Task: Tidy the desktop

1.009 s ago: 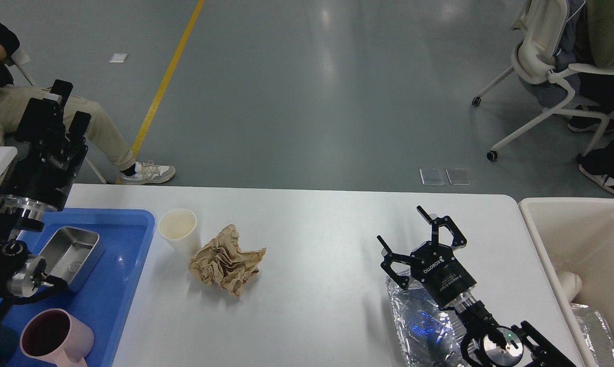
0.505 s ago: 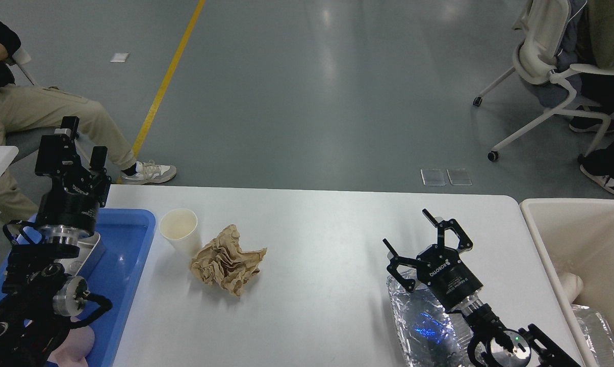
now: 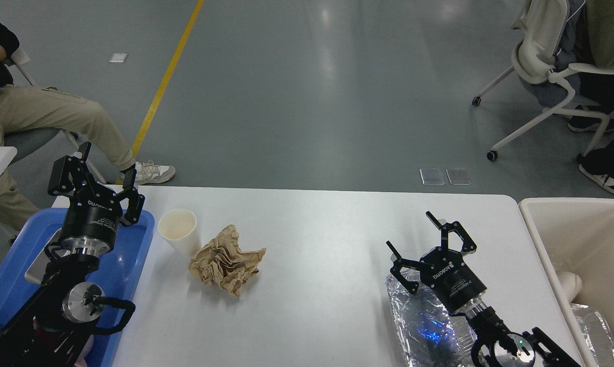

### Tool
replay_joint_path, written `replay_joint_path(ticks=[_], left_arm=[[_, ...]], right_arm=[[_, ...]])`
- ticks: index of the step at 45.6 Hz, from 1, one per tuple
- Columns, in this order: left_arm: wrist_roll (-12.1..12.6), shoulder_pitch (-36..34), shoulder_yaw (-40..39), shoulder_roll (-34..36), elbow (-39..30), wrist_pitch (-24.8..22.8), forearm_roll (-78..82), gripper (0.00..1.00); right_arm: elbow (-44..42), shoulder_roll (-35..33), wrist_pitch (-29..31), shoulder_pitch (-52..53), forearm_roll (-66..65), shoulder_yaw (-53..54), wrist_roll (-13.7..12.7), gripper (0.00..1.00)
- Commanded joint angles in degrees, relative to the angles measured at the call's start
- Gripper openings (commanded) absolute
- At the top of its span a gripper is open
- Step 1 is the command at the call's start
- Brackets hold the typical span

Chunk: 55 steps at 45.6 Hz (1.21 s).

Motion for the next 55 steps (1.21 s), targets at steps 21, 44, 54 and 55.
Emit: replay_joint_path(ticks=[21, 44, 54, 55], left_arm=[[6.4, 3.8, -5.8, -8.1, -1.2, -2.1, -2.4, 0.97], [10.3, 3.2, -5.6, -10.9, -1.1, -4.5, -2.6, 0.97], [10.4, 2.7, -4.7, -12.9, -0.4, -5.3, -2.7, 0.97], [10.4, 2.7, -4.5, -13.2, -0.3, -5.3, -2.7, 0.97]], right_arm=[[0.9, -3.8, 0.2, -0.4, 0.3, 3.0, 0.5, 1.00], [16.7, -23.4, -6.9, -4.1, -14.5, 2.3, -1.0, 1.00], [22.2, -35.9, -7.5, -11.3, -16.3, 6.4, -0.9, 1.00], [22.6, -36.8, -7.5, -12.3, -16.3, 7.2, -0.9, 1.00]])
